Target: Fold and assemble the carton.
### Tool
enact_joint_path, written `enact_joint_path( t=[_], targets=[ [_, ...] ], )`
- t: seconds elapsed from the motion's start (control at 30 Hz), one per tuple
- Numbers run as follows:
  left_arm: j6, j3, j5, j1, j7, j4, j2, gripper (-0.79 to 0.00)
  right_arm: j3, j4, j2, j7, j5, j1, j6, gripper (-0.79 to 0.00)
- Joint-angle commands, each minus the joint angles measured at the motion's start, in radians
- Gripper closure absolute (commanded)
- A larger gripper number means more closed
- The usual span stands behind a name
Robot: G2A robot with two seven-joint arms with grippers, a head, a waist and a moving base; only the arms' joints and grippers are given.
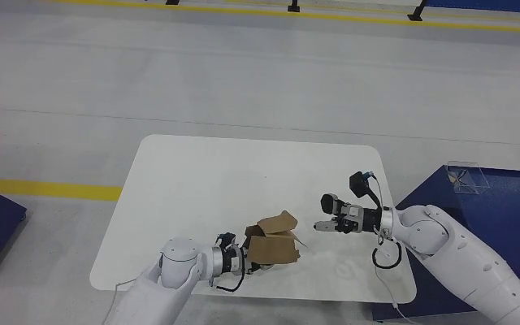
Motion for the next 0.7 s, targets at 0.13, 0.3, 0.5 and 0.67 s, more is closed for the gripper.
enact_joint_path(
  t=[0.13, 0.3, 0.5, 0.67],
  targets=[
    [-0.027, 0.002, 0.005, 0.009, 0.023, -0.006, -0.001, 0.000, 0.000, -0.002, 0.000, -0.003, -0.002, -0.002, 0.005, -0.785],
    [-0.114, -0.008, -0.094, 0.005, 0.017, -0.005, -0.010, 0.000, 0.034, -0.006, -0.005, -0.115, -0.188, -0.027, 0.177, -0.785],
    [-0.216, -0.018, -0.176, 0.006, -0.043, -0.003, -0.014, 0.000, 0.032, 0.009, -0.021, -0.199, -0.259, -0.079, 0.239, -0.785],
    [-0.237, -0.008, -0.172, -0.006, -0.006, 0.006, -0.017, 0.000, 0.026, 0.022, -0.042, -0.204, -0.271, -0.080, 0.216, -0.785]
  ],
)
